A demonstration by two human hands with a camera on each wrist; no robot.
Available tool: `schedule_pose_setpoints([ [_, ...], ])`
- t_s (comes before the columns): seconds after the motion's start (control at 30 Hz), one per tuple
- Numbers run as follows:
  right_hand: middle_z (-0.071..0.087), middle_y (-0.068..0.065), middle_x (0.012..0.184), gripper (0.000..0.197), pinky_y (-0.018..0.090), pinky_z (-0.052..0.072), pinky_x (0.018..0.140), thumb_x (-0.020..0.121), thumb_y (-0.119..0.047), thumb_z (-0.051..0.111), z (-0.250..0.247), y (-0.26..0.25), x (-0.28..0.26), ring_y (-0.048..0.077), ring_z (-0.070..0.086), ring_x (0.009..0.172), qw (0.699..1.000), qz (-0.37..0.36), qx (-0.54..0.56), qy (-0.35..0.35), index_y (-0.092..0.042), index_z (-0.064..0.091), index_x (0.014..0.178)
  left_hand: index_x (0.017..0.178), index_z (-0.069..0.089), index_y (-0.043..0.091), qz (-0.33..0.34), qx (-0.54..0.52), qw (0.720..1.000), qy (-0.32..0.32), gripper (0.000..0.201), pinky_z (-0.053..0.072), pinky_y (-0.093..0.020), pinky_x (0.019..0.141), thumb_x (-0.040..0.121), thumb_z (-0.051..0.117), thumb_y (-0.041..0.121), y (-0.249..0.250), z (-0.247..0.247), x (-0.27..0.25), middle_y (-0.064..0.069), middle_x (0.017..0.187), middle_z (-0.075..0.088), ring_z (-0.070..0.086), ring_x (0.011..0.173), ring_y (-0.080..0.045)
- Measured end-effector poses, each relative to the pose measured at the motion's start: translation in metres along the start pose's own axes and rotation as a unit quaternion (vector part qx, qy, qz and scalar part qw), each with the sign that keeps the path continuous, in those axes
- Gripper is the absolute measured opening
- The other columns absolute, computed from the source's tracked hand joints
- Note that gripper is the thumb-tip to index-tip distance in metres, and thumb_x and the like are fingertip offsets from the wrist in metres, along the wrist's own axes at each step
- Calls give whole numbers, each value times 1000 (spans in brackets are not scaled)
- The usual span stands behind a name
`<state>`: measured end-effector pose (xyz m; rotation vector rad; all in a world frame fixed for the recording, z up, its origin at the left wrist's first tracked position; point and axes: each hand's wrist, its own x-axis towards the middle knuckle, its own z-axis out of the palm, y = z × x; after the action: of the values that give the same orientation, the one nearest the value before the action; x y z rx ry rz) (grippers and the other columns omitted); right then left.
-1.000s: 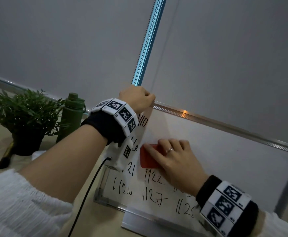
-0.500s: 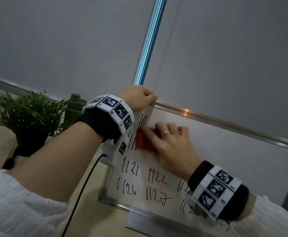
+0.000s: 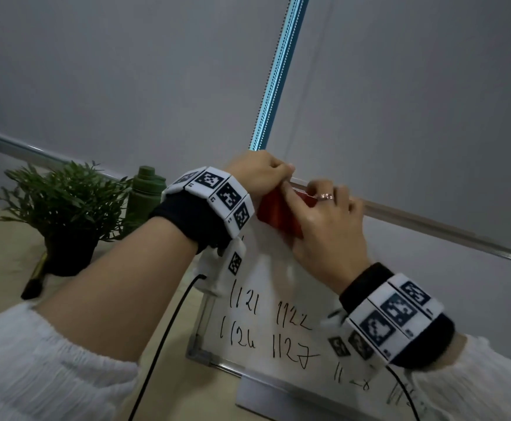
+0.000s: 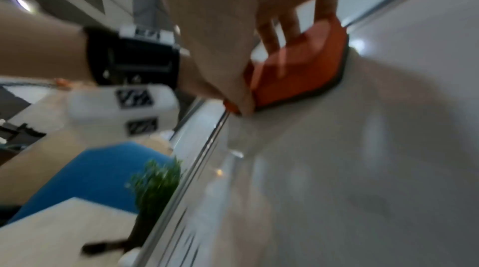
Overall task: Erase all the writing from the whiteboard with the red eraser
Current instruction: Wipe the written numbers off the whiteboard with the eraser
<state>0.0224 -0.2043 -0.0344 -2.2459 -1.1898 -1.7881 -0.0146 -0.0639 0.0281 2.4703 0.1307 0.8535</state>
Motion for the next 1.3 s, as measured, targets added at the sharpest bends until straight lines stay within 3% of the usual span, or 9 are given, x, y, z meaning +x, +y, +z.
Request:
schedule_pose_setpoints([
  [0.07,55,16,102,62,40,36,68,65,-31,75,4,-8,-3,31,41,90,1000,14,1,1,-15,57,122,109,70,16,-19,-21,1000,-10,50,38,-26,92,97,30,45,0,0,2,-7,116,66,58,111,-22],
  [0.23,49,6,101,51,36,39,63,62,-29,75,17,-34,-55,23,42,82,981,-169,29,-94,-19,58,108,117,68,15,-9,-29,999,-27,69,33,-28,101,96,13,52,4,-3,1,-7,127,61,53,120,-23],
  [0.47,57,16,100,49,38,36,63,62,-28,75,5,-22,11,32,44,86,999,39,6,-2,-15,63,107,107,72,18,-11,-56,998,-16,75,39,-31,97,92,13,61,1,0,2,-7,112,68,59,110,-23],
  [0.57,57,12,99,46,36,35,62,61,-29,76,13,-36,-25,27,37,83,998,-39,23,-32,-18,63,103,111,71,19,-10,-38,999,-9,74,37,-30,97,93,12,59,1,0,3,-7,121,65,56,115,-24],
  [0.67,57,9,98,57,36,41,61,56,-31,82,13,-34,-52,26,48,80,987,-121,45,-94,-21,61,108,116,69,16,-8,-26,1000,-7,74,36,-30,98,93,12,59,0,1,3,-9,125,63,55,116,-25],
  [0.9,58,17,96,57,39,39,63,60,-30,79,3,-25,-15,35,52,79,998,33,37,-28,-16,62,112,111,71,14,-2,-23,1000,10,71,38,-27,91,93,18,59,-3,3,4,-9,119,65,57,112,-24],
  [1.1,56,6,93,67,33,42,62,49,-32,81,20,-44,-76,24,51,74,968,-207,40,-136,-21,52,109,115,69,14,0,-15,1000,6,69,34,-25,87,94,18,57,-4,3,3,-11,123,63,55,116,-24],
  [1.2,60,7,89,60,30,42,61,44,-32,83,10,-34,-45,25,53,72,979,-171,45,-100,-24,65,100,116,69,13,4,-7,1000,10,69,36,-26,88,95,18,56,-3,3,2,-11,122,64,55,115,-24],
  [1.3,59,13,88,57,35,41,60,48,-27,83,4,-30,-23,31,52,73,995,-68,39,-66,-19,66,102,114,69,12,9,-11,1000,12,70,38,-28,89,94,18,56,-4,4,2,-12,119,65,57,112,-25],
])
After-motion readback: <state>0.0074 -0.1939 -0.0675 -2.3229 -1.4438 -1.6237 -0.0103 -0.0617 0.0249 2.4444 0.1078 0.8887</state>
